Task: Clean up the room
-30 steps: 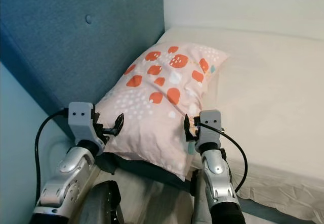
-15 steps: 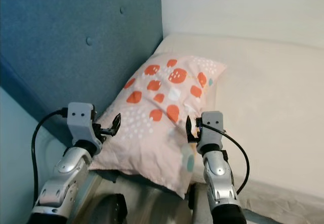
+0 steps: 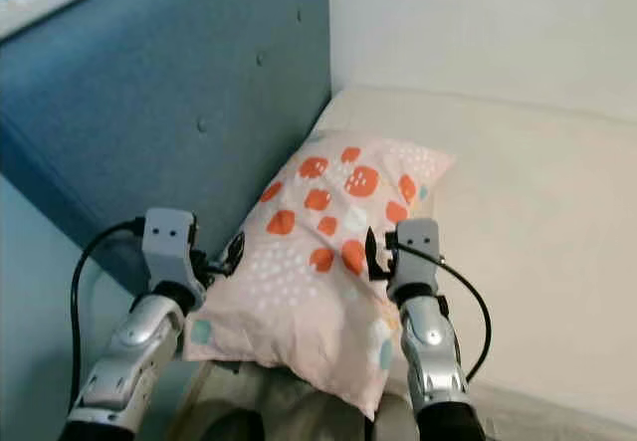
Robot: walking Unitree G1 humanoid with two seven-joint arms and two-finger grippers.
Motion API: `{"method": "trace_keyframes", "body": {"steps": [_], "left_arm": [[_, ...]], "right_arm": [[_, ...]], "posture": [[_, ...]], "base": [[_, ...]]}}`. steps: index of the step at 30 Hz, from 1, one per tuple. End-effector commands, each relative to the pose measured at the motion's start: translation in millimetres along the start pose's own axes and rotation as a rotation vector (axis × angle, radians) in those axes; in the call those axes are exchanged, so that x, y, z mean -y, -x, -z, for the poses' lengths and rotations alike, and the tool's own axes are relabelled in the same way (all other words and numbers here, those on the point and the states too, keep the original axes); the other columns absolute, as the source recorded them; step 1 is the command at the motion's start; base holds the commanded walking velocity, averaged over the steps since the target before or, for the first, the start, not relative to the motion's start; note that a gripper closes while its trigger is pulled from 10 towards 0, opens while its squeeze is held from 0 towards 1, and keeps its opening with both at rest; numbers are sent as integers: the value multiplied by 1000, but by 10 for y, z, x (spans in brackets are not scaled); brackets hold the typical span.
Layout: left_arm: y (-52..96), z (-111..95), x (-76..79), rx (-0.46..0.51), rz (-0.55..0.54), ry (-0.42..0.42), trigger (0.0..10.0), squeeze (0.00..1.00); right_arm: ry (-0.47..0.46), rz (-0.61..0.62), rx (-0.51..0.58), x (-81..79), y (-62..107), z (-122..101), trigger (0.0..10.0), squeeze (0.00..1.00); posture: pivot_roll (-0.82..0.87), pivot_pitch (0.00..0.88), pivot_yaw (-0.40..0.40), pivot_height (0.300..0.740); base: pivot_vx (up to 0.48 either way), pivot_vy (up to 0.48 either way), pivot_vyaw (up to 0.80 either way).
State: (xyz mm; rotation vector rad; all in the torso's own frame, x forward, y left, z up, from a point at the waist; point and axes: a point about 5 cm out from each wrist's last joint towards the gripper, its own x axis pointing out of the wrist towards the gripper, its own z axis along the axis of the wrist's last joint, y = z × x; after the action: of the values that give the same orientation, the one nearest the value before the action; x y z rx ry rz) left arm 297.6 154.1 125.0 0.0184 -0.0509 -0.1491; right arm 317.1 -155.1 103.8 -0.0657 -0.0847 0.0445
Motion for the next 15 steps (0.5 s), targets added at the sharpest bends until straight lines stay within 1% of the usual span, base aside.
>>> {"method": "trace_keyframes", "body": {"steps": [1, 2, 3, 4, 5, 8, 9, 10, 13, 15], "left_arm": [[39, 91, -33, -32, -8, -19, 10000, 0], [37, 129, -51, -48, -20, -25, 10000, 0], [40, 190, -96, -72, -48, -12, 10000, 0], [40, 190, -96, -72, -48, -12, 10000, 0], [50, 263, -134, -106, -65, -7, 10000, 0], [73, 322, -167, -125, -79, -15, 10000, 0], [145, 467, -230, -178, -109, -26, 10000, 0], [171, 514, -249, -196, -120, -26, 10000, 0], [195, 549, -269, -207, -136, -27, 10000, 0], [226, 601, -280, -224, -149, -23, 10000, 0]], "right_arm": [[-15, -1, -35, -7, 41, 88, 10000, 0], [-16, -4, -45, -13, 53, 115, 10000, 0], [-20, -5, -62, -23, 75, 156, 10000, 0], [-20, -5, -62, -23, 75, 156, 10000, 0], [-29, -2, -79, -30, 98, 195, 10000, 0], [-33, 0, -94, -34, 123, 232, 10000, 0], [-36, 2, -129, -38, 173, 303, 10000, 0], [-35, 0, -143, -40, 187, 327, 10000, 0], [-32, 4, -156, -33, 199, 349, 10000, 0], [-26, 7, -193, -12, 221, 409, 10000, 0]], "posture": [[9, 137, 11, 676], [8, 131, 11, 681], [6, 125, 11, 686], [6, 125, 11, 686], [3, 121, 11, 691], [0, 119, 14, 696], [-6, 115, 18, 706], [-6, 115, 18, 711], [-13, 109, 20, 716], [-20, 103, 18, 725]], "base": [[0, 0, 0], [0, 0, 0], [0, 0, 0], [0, 0, 0], [0, 0, 0], [0, 0, 0], [0, 0, 0], [0, 0, 0], [0, 0, 0], [0, 0, 0]]}}
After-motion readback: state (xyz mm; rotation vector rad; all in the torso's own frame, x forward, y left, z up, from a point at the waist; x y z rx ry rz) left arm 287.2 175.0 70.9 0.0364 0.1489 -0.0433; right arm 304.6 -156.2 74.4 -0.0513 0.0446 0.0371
